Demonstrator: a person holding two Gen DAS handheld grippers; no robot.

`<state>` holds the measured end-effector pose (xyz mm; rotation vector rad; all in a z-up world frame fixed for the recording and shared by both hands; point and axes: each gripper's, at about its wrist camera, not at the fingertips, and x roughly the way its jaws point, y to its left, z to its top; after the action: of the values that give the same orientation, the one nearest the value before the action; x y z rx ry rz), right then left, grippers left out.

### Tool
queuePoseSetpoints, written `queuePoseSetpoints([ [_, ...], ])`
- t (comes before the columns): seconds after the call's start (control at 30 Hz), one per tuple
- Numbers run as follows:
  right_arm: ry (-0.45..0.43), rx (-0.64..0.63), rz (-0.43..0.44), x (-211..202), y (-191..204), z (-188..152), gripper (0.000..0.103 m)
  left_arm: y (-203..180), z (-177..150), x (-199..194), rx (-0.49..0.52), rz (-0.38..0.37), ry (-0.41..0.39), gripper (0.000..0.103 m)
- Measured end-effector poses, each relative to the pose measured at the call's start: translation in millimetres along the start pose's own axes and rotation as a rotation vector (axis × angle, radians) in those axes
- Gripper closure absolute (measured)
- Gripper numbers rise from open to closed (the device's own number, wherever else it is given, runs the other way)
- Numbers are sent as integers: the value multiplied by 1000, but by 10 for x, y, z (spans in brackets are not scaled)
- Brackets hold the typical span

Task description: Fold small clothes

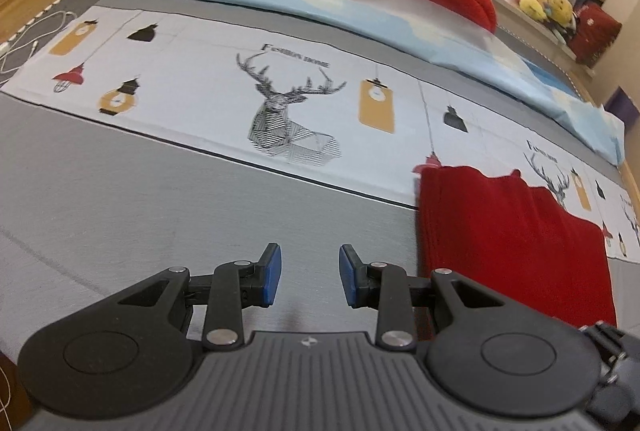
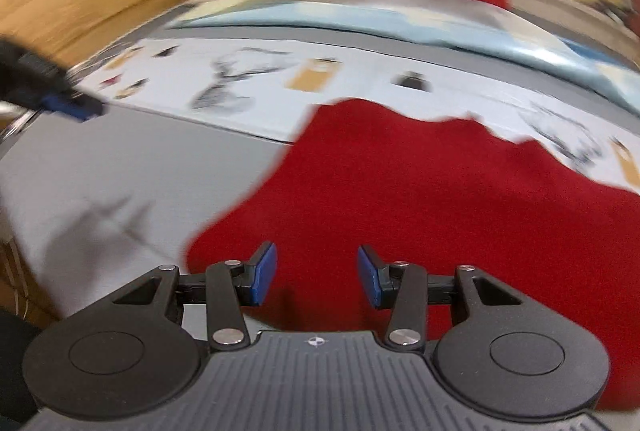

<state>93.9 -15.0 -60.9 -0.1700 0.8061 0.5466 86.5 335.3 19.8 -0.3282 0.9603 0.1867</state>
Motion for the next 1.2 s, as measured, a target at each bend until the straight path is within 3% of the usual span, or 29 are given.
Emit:
queuePoseSetpoints([
  [0.17,53,-109,2,342,614,124,54,110,23,-16,-21,0,1,68],
  [0.37,185,-205,-109,767,1014,18,45,210,46,-25,-39,-1,-3,67],
  [0.77,232,-231,-185,1006,1056,-56,43,238,62,-47,-44,-6,-6,66],
  [0.97,247,-237,-179,1070,1014,-84,44,198,71,-34,-39,-5,-4,66],
  [1.07,242,-216,-171,1057,981,-79,51,172,75,-21,-35,-1,-3,66],
  [1.2,239,-188,-137,1011,911,-54,69,123,92,-11,-33,1,0,66],
])
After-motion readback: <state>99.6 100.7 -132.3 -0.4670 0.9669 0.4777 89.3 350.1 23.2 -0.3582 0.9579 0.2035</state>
